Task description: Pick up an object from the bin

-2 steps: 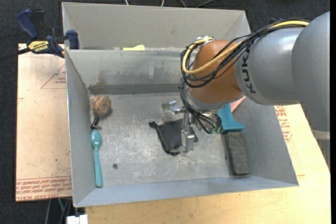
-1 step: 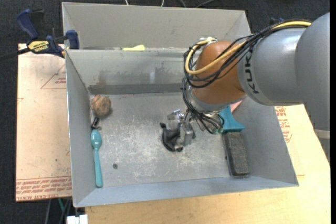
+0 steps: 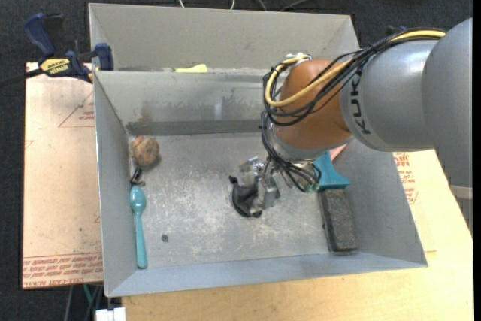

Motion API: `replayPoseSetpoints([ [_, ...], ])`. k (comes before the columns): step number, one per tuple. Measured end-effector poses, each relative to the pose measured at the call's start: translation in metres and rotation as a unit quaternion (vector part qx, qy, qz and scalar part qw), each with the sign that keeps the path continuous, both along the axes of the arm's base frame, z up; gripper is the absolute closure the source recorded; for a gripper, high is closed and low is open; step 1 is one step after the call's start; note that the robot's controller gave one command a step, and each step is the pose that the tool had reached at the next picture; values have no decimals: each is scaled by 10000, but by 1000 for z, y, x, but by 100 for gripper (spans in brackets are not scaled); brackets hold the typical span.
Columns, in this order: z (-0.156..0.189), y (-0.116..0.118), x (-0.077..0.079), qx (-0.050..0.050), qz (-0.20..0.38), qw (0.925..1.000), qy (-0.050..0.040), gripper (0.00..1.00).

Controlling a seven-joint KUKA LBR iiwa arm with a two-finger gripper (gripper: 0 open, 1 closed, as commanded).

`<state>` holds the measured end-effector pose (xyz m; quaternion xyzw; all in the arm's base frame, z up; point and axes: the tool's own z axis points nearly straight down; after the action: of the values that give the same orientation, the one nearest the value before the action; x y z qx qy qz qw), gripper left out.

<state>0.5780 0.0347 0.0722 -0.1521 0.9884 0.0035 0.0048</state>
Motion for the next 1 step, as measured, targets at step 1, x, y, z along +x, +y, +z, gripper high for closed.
replayPoseSetpoints([
  [1,61,3,-9,1,-67,10000,23,100],
])
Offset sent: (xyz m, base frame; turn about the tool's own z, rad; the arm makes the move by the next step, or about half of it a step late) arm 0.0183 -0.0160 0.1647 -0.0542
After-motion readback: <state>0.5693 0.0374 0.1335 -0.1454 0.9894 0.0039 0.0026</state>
